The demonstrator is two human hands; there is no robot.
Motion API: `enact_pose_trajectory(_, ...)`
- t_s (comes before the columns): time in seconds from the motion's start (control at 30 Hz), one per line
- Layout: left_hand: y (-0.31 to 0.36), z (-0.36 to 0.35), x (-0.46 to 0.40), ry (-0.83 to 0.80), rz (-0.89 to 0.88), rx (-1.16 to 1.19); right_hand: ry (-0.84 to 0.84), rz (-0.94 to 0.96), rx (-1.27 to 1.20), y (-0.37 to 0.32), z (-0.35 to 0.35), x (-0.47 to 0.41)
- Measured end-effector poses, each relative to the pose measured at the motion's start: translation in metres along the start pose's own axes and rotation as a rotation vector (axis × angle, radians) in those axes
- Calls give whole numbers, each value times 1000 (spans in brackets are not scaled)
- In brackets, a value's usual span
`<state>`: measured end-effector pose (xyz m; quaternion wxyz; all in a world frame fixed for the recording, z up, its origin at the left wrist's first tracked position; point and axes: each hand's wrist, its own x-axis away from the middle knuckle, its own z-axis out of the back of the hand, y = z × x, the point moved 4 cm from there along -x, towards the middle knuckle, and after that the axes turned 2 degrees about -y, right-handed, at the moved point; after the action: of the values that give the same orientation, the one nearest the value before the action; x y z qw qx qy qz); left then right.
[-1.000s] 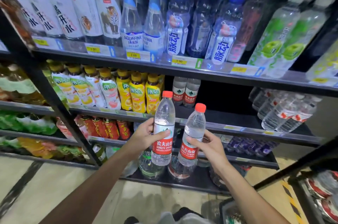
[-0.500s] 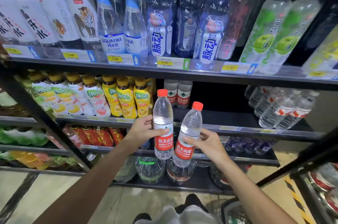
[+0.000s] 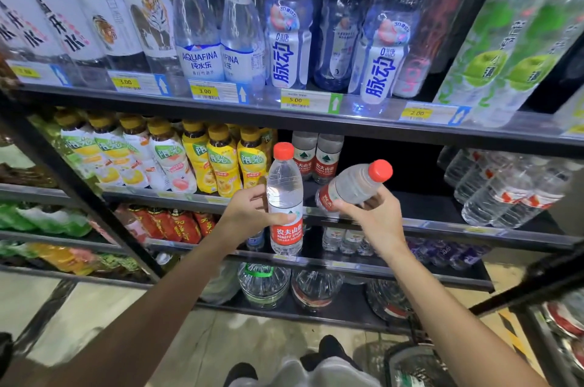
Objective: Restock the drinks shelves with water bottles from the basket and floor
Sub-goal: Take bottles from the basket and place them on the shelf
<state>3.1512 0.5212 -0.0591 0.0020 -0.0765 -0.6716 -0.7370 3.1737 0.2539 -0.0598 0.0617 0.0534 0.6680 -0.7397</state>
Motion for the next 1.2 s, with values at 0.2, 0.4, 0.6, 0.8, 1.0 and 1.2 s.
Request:
enact_pose_trajectory(0.2, 6, 1, -2, 20, -65, 45, 7, 8, 99, 19, -12, -43)
enact_pose_trajectory(0.4, 8, 7, -2, -4, -158, 0, -40, -34, 228, 44, -21, -71)
enact_pose_trajectory(0.6, 6, 12, -6, 33, -201, -105, -69, -113, 345, 60, -24, -92)
enact_pose_trajectory(0.8, 5, 11, -15, 24, -221, -123, -139, -152, 467, 64, -24, -99)
enact_pose_trajectory(1.0, 11, 3, -28, 35, -304, -211, -92, -177, 561, 61, -27, -90)
enact_pose_trajectory(1.2, 9, 4, -41, 18, -331, -133, -110, -123, 693, 65, -28, -79)
